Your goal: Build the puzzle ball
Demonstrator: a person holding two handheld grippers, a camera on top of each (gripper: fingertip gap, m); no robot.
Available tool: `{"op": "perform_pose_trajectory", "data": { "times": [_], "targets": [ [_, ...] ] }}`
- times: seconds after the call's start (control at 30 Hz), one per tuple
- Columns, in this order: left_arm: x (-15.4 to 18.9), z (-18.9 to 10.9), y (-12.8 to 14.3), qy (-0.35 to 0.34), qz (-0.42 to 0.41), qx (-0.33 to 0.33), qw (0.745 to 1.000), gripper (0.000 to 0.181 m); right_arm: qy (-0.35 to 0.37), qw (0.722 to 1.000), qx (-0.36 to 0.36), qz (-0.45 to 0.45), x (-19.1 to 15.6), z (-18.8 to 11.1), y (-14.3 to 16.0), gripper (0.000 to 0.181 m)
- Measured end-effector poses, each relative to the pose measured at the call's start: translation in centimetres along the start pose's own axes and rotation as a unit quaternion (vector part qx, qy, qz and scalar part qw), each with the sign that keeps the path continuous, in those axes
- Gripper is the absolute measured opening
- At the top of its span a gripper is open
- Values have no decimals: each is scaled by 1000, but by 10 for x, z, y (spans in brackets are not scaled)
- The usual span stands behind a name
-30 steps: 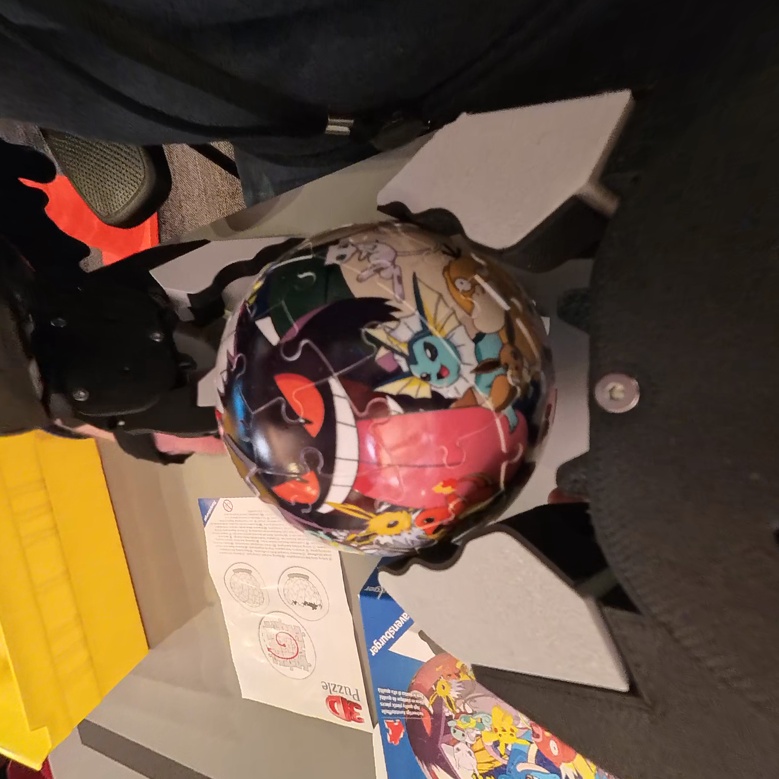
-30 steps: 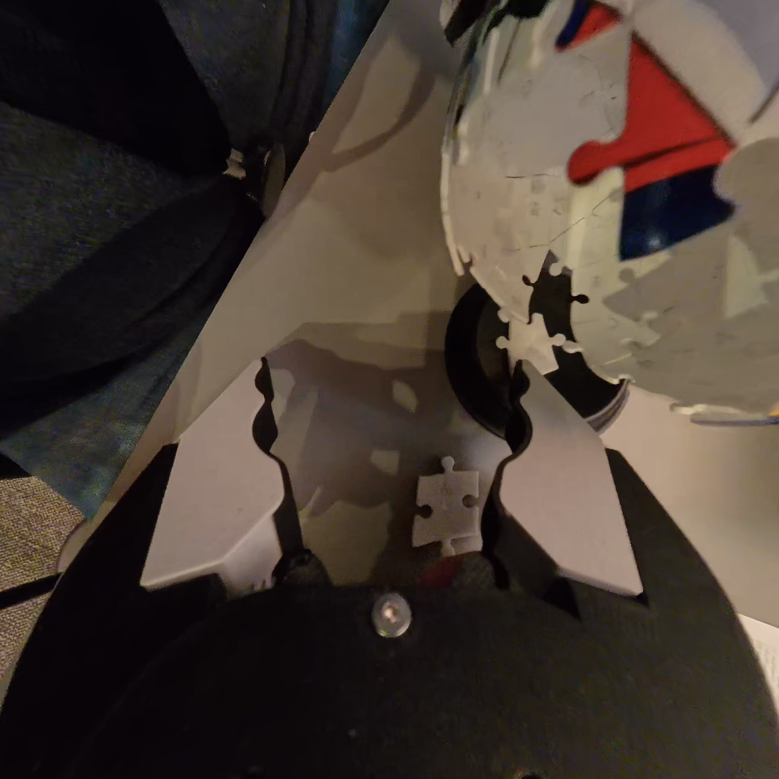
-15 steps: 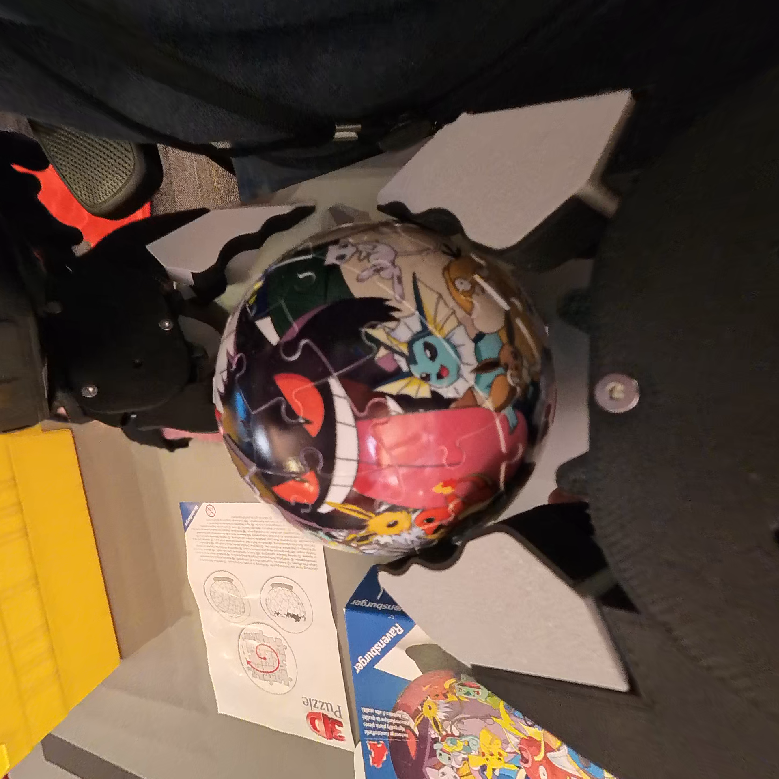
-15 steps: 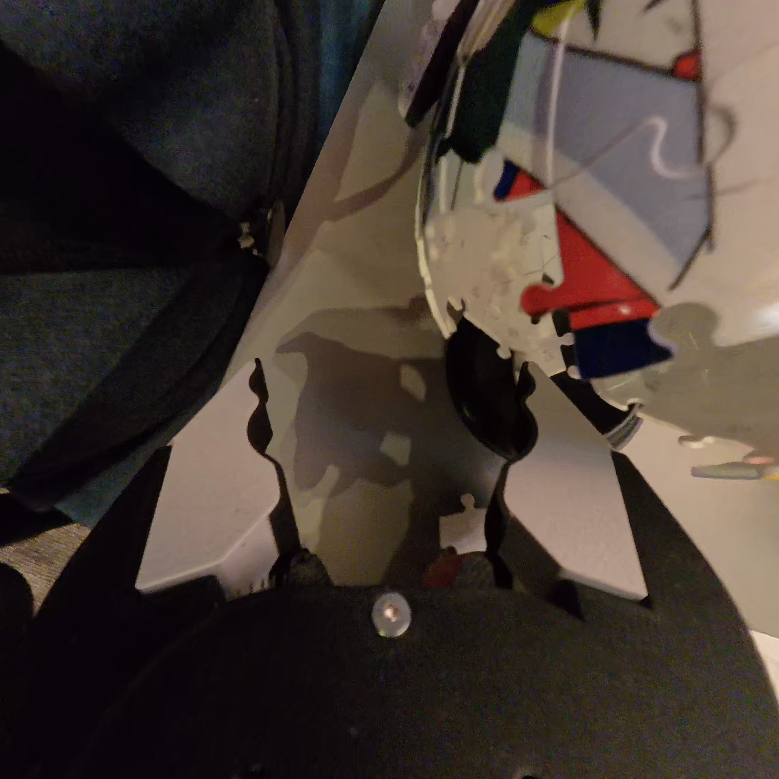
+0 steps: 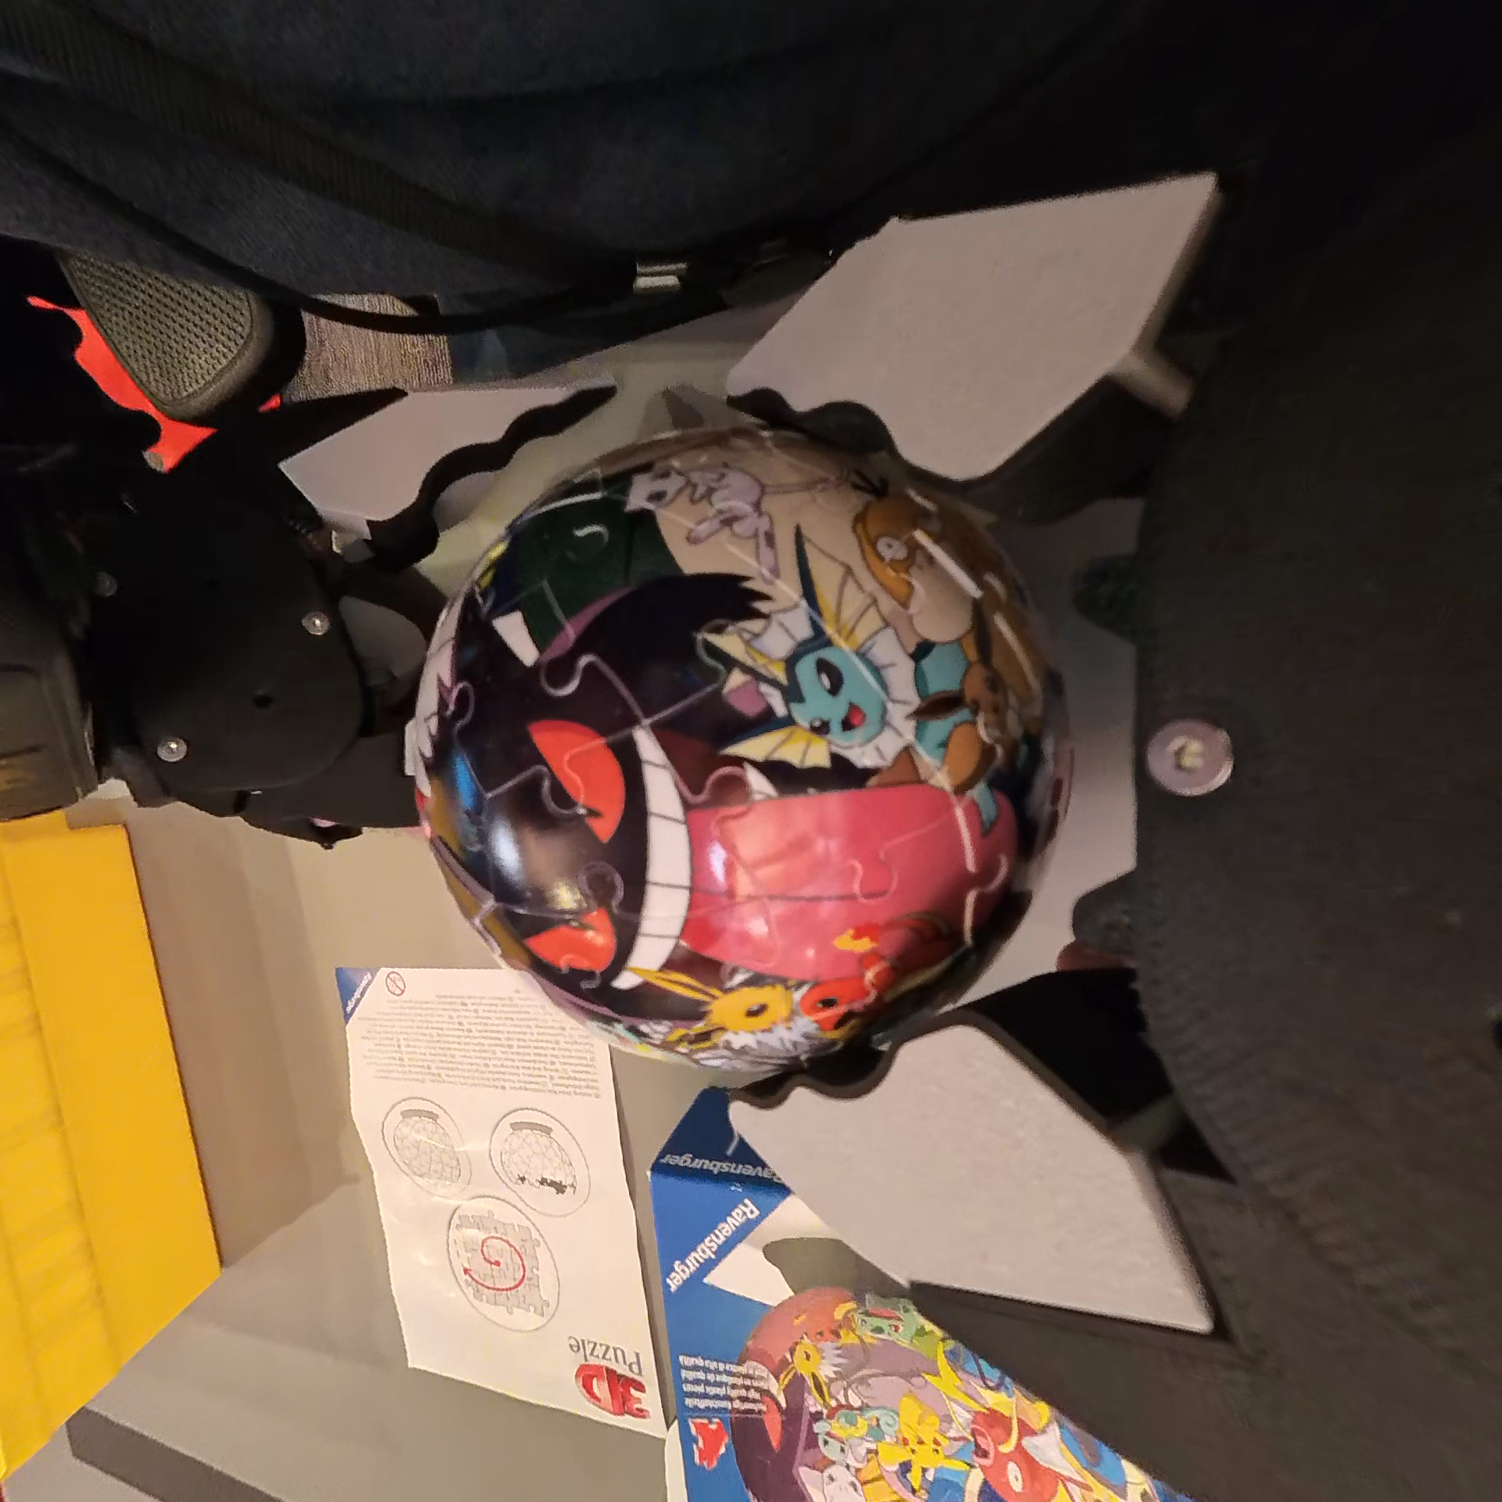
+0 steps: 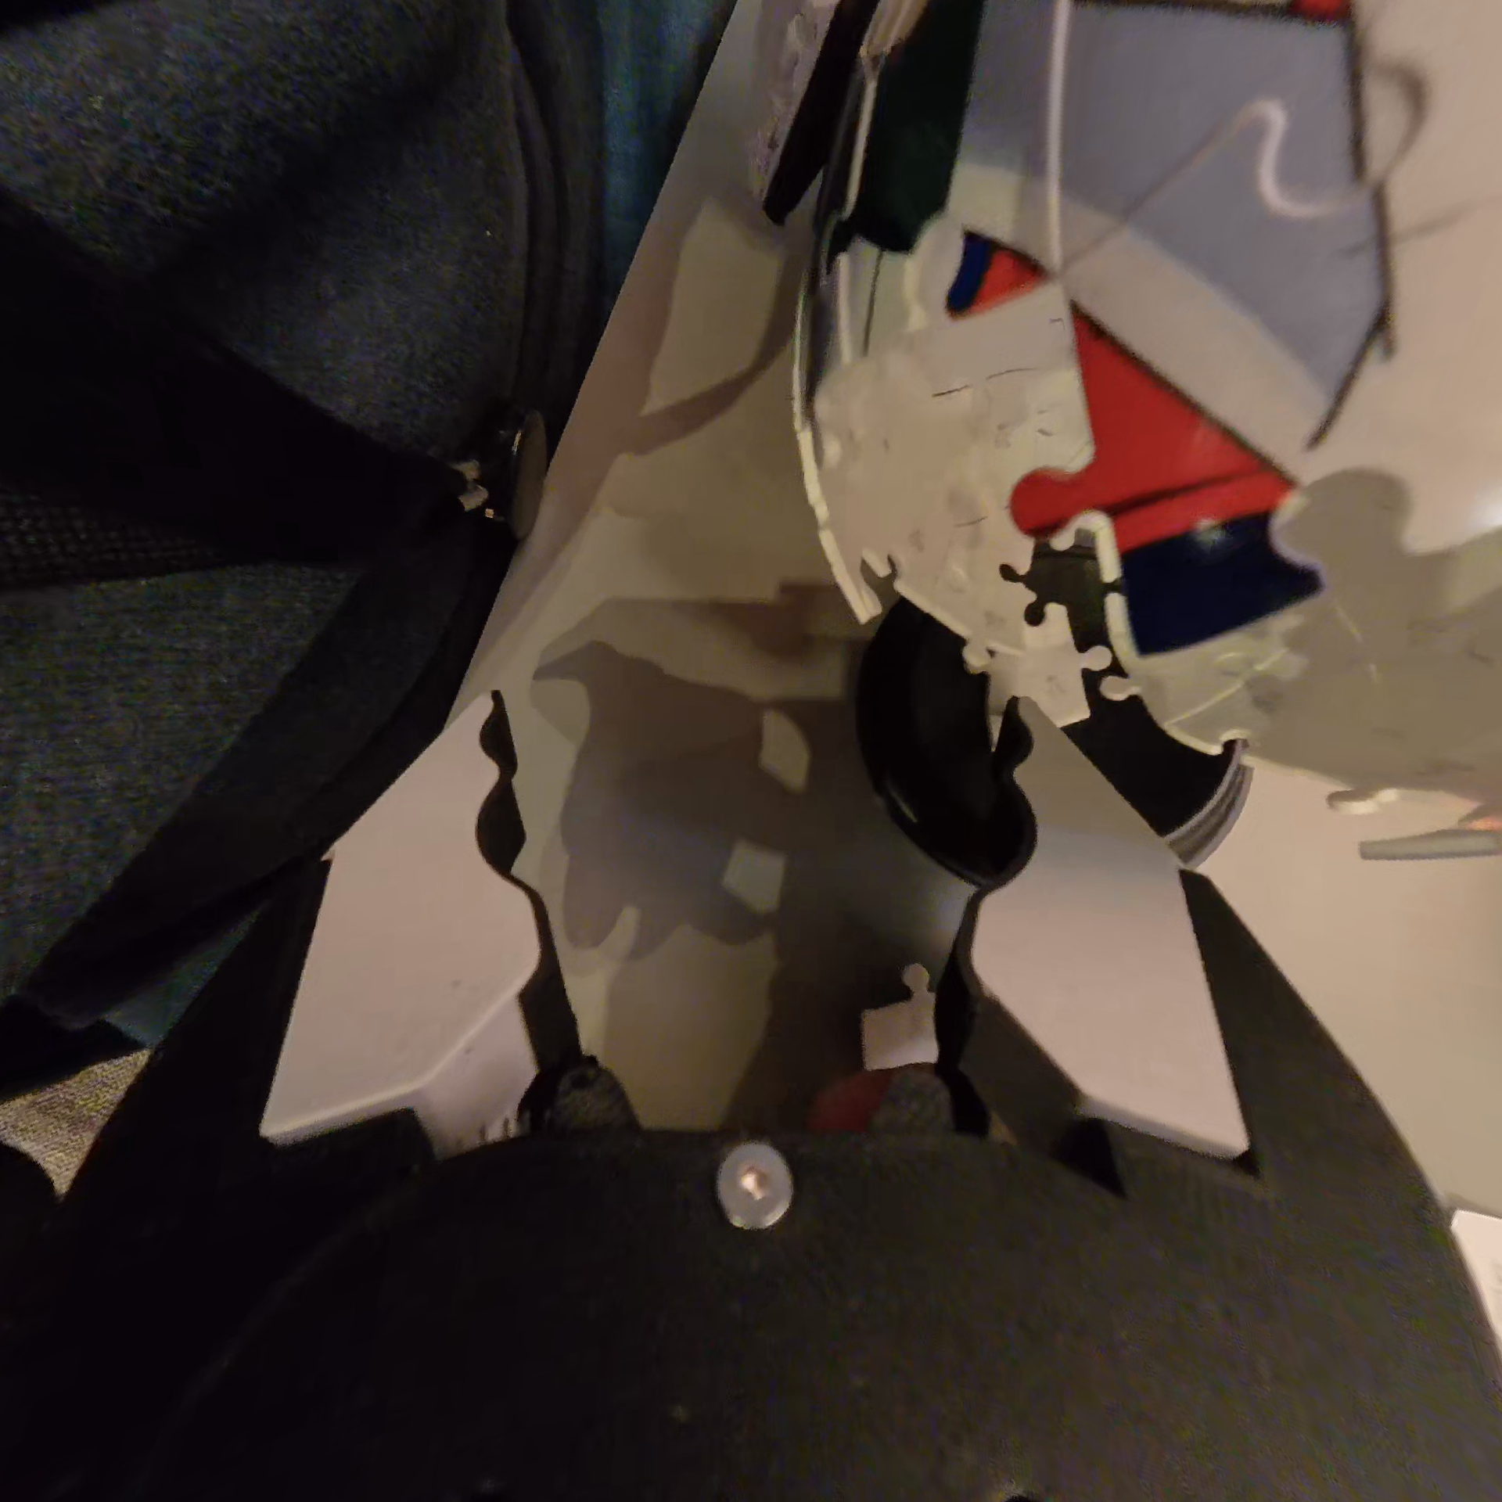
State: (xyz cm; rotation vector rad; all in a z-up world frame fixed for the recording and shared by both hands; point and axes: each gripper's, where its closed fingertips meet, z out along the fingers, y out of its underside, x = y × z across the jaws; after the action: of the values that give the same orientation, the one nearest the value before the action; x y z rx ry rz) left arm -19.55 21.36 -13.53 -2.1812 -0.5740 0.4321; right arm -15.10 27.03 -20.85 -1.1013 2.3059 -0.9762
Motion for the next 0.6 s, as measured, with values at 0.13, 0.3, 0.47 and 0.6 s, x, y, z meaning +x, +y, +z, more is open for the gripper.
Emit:
{"op": "perform_pose_trajectory", "data": {
  "times": [0.13, 0.3, 0.47, 0.6],
  "targets": [
    [3, 1, 0, 1, -4, 4, 1000, 142, -1, 1000, -1, -5, -1, 3, -1, 117],
    [6, 3, -1, 5, 2, 4, 1000, 143, -7, 1000, 0, -13, -3, 4, -3, 117],
    [4, 6, -2, 12, 5, -3, 1000, 143, -10, 1000, 7, -13, -4, 2, -4, 117],
    [3, 8, -2, 20, 7, -12, 1000, 143, -8, 1000, 8, -18, -4, 2, -4, 116]
  ]
}}
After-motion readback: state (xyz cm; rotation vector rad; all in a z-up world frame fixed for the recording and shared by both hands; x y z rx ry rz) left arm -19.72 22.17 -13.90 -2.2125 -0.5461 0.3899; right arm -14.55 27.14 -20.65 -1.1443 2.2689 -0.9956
